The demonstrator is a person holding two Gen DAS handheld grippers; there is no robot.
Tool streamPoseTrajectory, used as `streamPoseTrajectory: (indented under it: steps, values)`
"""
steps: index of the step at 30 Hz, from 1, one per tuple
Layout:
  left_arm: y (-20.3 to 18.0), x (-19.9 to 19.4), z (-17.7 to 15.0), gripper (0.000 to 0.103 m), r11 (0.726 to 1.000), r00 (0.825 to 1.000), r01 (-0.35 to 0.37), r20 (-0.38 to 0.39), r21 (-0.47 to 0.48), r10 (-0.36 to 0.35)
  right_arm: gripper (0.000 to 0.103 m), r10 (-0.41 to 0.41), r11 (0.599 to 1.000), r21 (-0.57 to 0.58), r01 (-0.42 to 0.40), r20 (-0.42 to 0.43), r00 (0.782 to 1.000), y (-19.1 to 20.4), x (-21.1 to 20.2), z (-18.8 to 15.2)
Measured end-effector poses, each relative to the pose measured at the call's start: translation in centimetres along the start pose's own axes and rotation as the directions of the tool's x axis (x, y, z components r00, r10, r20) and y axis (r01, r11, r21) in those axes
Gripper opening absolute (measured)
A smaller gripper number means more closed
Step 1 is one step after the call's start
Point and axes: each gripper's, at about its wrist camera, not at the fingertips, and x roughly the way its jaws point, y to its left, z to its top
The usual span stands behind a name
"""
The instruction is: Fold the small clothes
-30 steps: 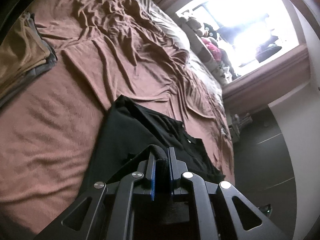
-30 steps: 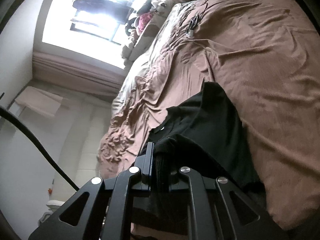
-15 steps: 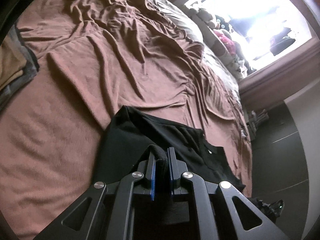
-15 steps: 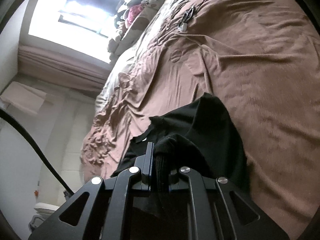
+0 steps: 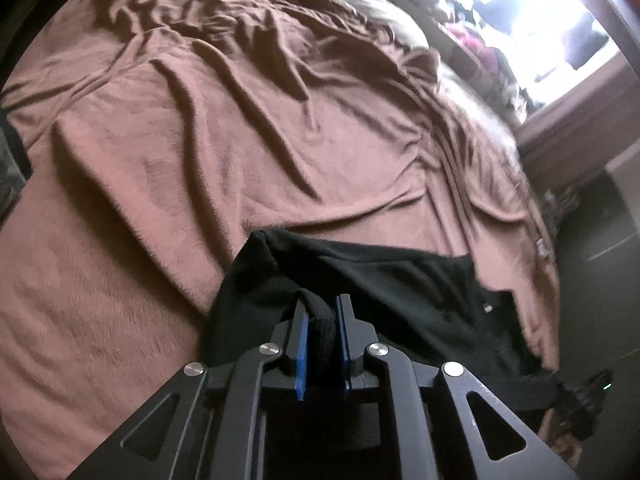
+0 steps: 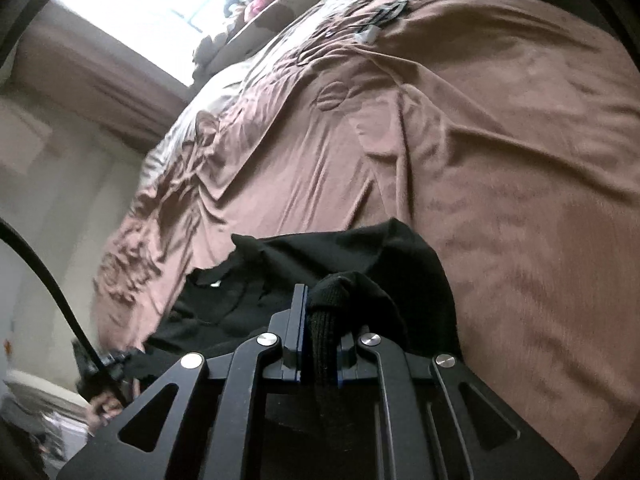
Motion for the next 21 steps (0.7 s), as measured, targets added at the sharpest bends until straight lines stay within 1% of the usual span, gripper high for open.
streamPoseTrajectory:
  steps: [1,2,3,4,5,6,8,9,11,12,14,16,18,20,21]
  values:
    - [-0.2,0.0,0.0,0.022,1.000,1.000,-0.006,-0.001,0.023,0.006,0.012,-0.018,0.999,-0.032,0.017,-0.006,1.000,0.7,-0.1,0.0]
    - [-0.5,-0.1,-0.1,0.034,0.998,1.000,-0.015,0.002,0.053,0.015,0.021,-0.030,0.998,-0.057,0.030,-0.004,1.000,1.2,-0.1,0.0]
    - [-0.7,-0.3,-0.1,0.050,0.996,1.000,-0.026,0.009,0.080,0.025,0.042,-0.037,0.995,-0.090,0.037,0.001,0.999,1.8,-0.4,-0.2]
    - [-1.0,-0.8,-0.3,0.058,0.992,0.999,-0.044,0.026,0.115,0.041,0.053,-0.036,0.993,-0.114,0.037,0.007,0.999,2.3,-0.7,-0.3]
    - [-1.2,-1.1,-0.4,0.070,0.989,0.998,-0.058,0.039,0.136,0.053,0.068,-0.034,0.990,-0.136,0.035,0.012,0.999,2.8,-1.1,-0.5]
    - [-1.4,-1.5,-0.6,0.077,0.985,0.997,-0.071,0.052,0.157,0.064,0.070,-0.033,0.986,-0.161,0.035,0.019,0.999,3.2,-1.5,-0.8]
    - [-1.7,-2.3,-1.0,0.081,0.975,0.996,-0.072,0.062,0.210,0.060,0.070,-0.052,0.975,-0.215,0.057,0.029,0.998,3.9,-2.2,-1.4]
    - [-1.8,-2.6,-1.3,0.082,0.966,0.996,-0.081,0.055,0.245,0.069,0.070,-0.066,0.969,-0.238,0.071,0.030,0.997,4.2,-2.6,-1.8]
    - [-2.1,-2.7,-1.8,0.084,0.944,0.992,-0.127,0.049,0.303,0.117,0.070,-0.099,0.960,-0.260,0.104,0.035,0.995,4.3,-3.3,-2.3]
    - [-2.1,-2.8,-2.1,0.084,0.933,0.990,-0.139,0.050,0.333,0.130,0.070,-0.111,0.955,-0.274,0.117,0.036,0.993,4.4,-3.7,-2.5]
    - [-2.3,-3.0,-2.7,0.087,0.914,0.989,-0.148,0.043,0.377,0.142,0.071,-0.132,0.943,-0.302,0.138,0.039,0.990,4.7,-4.2,-2.8]
    - [-2.5,-3.1,-3.2,0.089,0.897,0.988,-0.151,0.033,0.415,0.152,0.076,-0.165,0.923,-0.345,0.170,0.042,0.985,5.1,-4.7,-3.2]
    - [-2.8,-3.1,-4.0,0.090,0.872,0.987,-0.148,0.018,0.467,0.158,0.079,-0.190,0.901,-0.389,0.190,0.039,0.981,5.9,-4.8,-3.5]
    - [-3.3,-2.9,-4.9,0.090,0.837,0.984,-0.161,0.014,0.523,0.180,0.081,-0.206,0.880,-0.434,0.196,0.025,0.978,6.7,-4.8,-3.9]
    - [-3.5,-2.7,-5.4,0.090,0.815,0.980,-0.173,0.013,0.553,0.199,0.082,-0.219,0.866,-0.457,0.203,0.018,0.976,7.0,-4.8,-4.2]
